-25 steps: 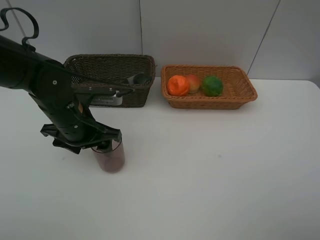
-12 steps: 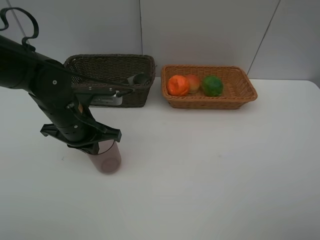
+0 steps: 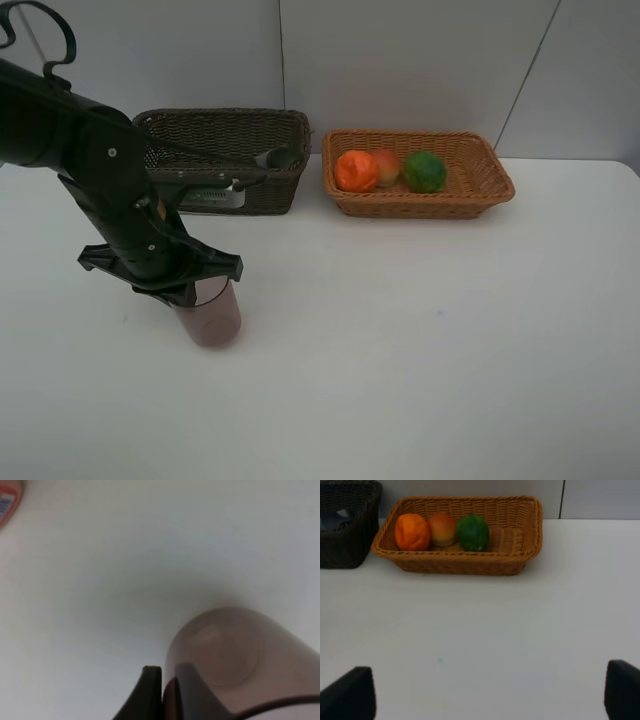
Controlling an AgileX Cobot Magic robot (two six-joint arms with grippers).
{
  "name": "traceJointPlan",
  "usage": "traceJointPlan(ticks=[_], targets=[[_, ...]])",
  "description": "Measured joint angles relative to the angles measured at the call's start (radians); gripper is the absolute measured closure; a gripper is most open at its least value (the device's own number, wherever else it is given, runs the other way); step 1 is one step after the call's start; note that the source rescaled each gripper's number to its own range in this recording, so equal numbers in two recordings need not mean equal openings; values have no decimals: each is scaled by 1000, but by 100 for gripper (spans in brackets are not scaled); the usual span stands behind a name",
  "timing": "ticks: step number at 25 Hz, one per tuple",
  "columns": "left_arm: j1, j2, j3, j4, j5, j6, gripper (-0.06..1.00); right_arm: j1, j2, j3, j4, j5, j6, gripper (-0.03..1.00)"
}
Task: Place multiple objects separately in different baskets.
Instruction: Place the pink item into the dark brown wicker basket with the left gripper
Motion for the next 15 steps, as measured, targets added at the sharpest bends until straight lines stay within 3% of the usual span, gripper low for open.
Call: traceJointPlan(ticks=[10, 15], targets=[[11, -129, -279, 24, 217, 0, 94, 0, 0, 0, 0, 0, 0, -1], [83, -132, -381, 138, 214, 0, 94, 0, 0, 0, 0, 0, 0, -1]])
